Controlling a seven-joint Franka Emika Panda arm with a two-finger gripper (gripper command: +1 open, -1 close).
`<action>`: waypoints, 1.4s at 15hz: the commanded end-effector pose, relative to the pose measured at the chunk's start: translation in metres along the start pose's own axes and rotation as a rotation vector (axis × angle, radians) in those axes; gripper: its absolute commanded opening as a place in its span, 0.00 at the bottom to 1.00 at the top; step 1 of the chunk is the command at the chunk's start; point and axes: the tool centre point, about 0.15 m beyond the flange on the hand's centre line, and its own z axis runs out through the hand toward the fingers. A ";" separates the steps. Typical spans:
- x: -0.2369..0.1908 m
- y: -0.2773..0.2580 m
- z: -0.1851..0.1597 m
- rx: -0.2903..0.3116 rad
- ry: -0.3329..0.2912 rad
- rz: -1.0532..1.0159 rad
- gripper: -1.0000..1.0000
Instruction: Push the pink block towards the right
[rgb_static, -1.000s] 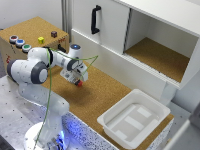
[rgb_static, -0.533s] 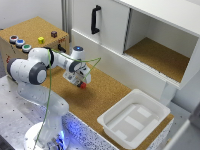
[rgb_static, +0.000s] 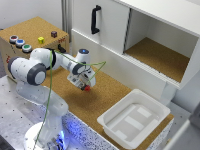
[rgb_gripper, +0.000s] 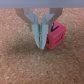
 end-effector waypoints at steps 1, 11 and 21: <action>-0.003 0.036 0.002 -0.002 0.051 -0.002 0.00; 0.007 0.079 0.001 -0.014 0.051 0.014 0.00; 0.009 0.121 0.003 -0.022 0.049 0.028 0.00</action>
